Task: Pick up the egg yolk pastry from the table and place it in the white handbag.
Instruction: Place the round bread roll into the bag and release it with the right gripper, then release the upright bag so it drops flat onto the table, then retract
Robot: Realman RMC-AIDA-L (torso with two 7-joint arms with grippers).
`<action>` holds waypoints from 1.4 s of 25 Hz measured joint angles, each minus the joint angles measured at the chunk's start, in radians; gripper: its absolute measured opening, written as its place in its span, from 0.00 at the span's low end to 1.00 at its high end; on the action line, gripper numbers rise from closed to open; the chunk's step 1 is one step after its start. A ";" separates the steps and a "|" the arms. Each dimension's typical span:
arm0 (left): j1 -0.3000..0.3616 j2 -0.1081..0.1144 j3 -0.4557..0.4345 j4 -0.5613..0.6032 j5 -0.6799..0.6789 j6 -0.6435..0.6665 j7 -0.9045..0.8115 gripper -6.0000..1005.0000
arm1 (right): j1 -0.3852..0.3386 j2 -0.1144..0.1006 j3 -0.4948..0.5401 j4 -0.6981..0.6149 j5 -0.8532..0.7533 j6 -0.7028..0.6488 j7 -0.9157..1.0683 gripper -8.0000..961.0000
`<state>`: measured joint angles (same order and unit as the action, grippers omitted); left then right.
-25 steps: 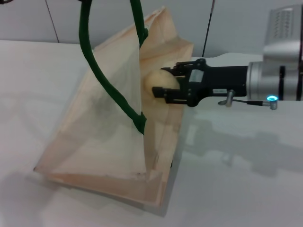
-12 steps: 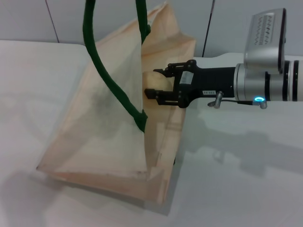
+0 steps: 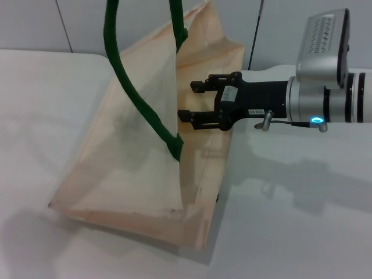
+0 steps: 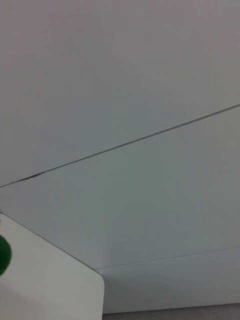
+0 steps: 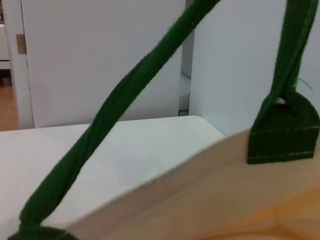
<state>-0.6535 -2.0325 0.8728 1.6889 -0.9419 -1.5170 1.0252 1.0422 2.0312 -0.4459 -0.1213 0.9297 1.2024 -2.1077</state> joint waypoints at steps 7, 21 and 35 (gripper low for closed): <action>-0.003 0.001 0.000 0.000 0.000 0.000 0.000 0.13 | -0.004 -0.001 -0.001 0.000 -0.004 -0.021 0.016 0.78; 0.011 0.001 -0.014 -0.025 0.019 0.023 0.007 0.14 | -0.086 -0.010 -0.002 -0.158 -0.003 -0.001 0.158 0.92; 0.007 0.000 -0.022 -0.133 -0.022 0.073 0.053 0.29 | -0.116 -0.012 0.006 -0.225 0.001 0.002 0.220 0.92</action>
<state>-0.6465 -2.0321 0.8505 1.5555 -0.9637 -1.4439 1.0786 0.9265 2.0192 -0.4395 -0.3464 0.9310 1.2045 -1.8876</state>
